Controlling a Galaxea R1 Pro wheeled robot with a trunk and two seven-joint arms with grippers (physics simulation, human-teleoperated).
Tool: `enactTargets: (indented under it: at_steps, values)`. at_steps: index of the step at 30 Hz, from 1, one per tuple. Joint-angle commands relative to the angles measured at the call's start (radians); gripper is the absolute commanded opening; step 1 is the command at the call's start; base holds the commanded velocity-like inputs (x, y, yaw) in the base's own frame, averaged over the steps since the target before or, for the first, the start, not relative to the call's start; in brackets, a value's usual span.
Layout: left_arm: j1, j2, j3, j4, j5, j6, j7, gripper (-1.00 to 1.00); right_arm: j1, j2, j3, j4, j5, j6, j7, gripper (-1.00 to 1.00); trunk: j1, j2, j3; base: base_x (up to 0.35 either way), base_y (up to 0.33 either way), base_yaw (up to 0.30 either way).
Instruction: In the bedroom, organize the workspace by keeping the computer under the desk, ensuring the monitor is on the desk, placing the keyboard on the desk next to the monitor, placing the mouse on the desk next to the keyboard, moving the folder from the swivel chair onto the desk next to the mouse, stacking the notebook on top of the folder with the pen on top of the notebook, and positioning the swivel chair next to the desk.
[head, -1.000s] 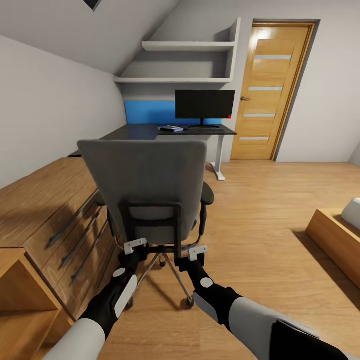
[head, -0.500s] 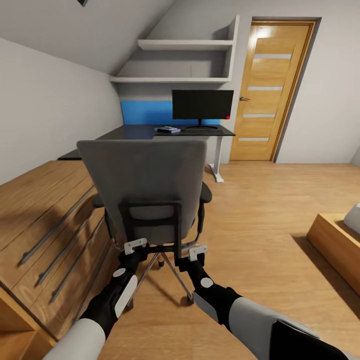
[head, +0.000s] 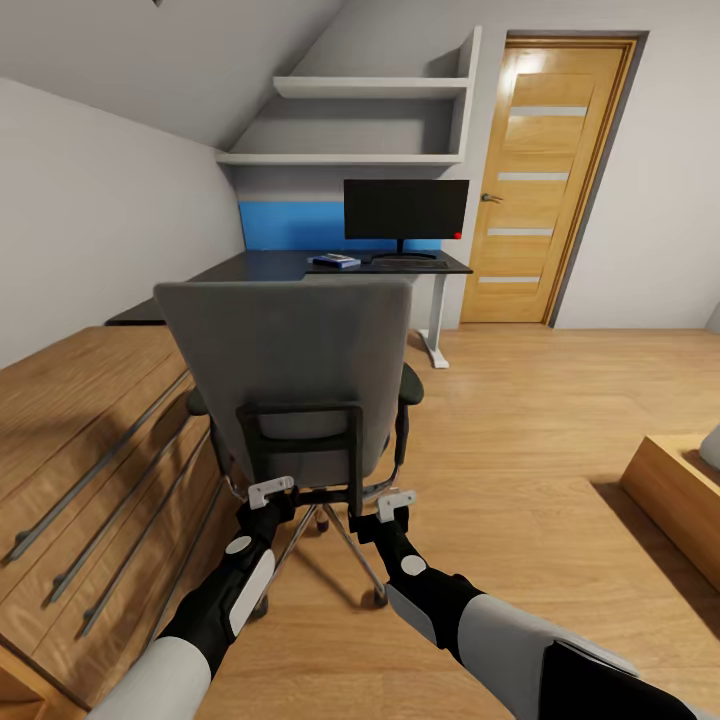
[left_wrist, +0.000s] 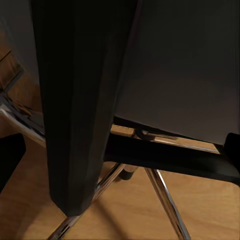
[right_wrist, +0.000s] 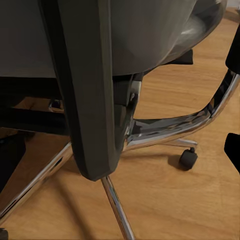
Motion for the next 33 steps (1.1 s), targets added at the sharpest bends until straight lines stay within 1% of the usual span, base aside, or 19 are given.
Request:
enactTargets:
  at_steps: [1, 14, 23, 33]
  values:
    - [0.0, 0.001, -0.004, -0.001, 0.009, 0.001, 0.007, 1.0, -0.001, 0.0, 0.008, 0.0, -0.007, -0.003, -0.006, 1.0, 0.0, 0.0, -0.001, 0.011, 0.0, 0.0]
    - [0.0, 0.005, -0.005, 0.0, 0.009, 0.001, 0.007, 1.0, -0.001, 0.0, 0.008, -0.001, -0.007, -0.003, -0.006, 1.0, 0.0, 0.0, -0.001, -0.001, 0.002, 0.0]
    - [-0.001, 0.004, -0.006, 0.0, 0.009, 0.001, 0.007, 1.0, -0.001, 0.0, 0.008, -0.001, -0.007, -0.003, -0.006, 1.0, 0.0, 0.0, -0.001, -0.146, 0.111, 0.0]
    - [-0.001, 0.004, -0.006, 0.0, 0.009, 0.001, 0.007, 1.0, -0.001, 0.0, 0.008, -0.001, -0.007, -0.004, -0.006, 1.0, 0.0, 0.0, -0.001, -0.028, 0.02, 0.0]
